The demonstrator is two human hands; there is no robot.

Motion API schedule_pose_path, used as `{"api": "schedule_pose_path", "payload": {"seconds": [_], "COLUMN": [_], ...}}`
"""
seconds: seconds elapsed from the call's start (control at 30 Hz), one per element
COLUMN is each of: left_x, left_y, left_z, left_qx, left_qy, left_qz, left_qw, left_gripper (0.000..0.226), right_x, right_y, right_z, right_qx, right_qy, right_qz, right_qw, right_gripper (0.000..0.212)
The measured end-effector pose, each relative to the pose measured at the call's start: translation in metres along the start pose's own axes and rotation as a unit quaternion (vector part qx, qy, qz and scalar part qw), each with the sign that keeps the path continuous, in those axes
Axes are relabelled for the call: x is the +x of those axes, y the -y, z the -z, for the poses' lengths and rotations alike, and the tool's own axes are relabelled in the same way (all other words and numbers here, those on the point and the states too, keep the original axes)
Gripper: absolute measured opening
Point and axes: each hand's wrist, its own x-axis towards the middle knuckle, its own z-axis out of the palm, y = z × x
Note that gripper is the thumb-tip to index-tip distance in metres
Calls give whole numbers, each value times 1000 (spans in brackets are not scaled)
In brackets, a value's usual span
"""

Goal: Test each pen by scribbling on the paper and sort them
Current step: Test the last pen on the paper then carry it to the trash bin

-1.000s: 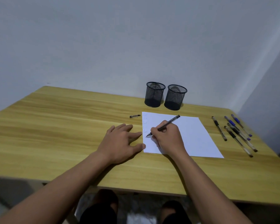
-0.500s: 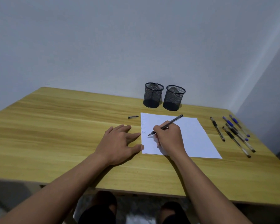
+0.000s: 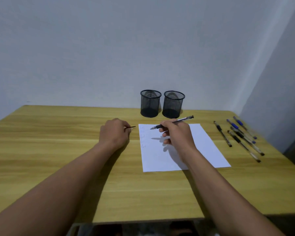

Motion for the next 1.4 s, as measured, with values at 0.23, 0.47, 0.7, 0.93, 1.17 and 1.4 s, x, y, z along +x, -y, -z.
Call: {"api": "schedule_pose_path", "payload": {"seconds": [0.23, 0.47, 0.7, 0.93, 1.17, 1.4], "left_x": [-26, -46, -55, -63, -52, -52], "left_y": [-12, -38, -59, -67, -68, -105], "left_z": [11, 32, 46, 50, 62, 56], "left_qx": [-207, -324, -455, -484, -487, -479], "left_qy": [-9, -1, 67, 57, 72, 86], "left_qz": [-46, -71, -48, -30, -13, -49], "left_qw": [977, 943, 887, 873, 870, 872], "left_gripper": [12, 13, 15, 15, 14, 15], "right_x": [-1, -12, -24, -29, -24, -32], "right_y": [-8, 5, 21, 26, 49, 68], "right_z": [-1, 6, 21, 22, 63, 100], "right_qx": [95, 106, 118, 119, 8, -306], "right_qy": [-3, 18, 78, 97, 70, 48], "right_qz": [-33, -8, 10, 16, 47, 164], "right_qw": [995, 994, 990, 988, 996, 937], "right_gripper": [14, 11, 13, 14, 4, 5]}}
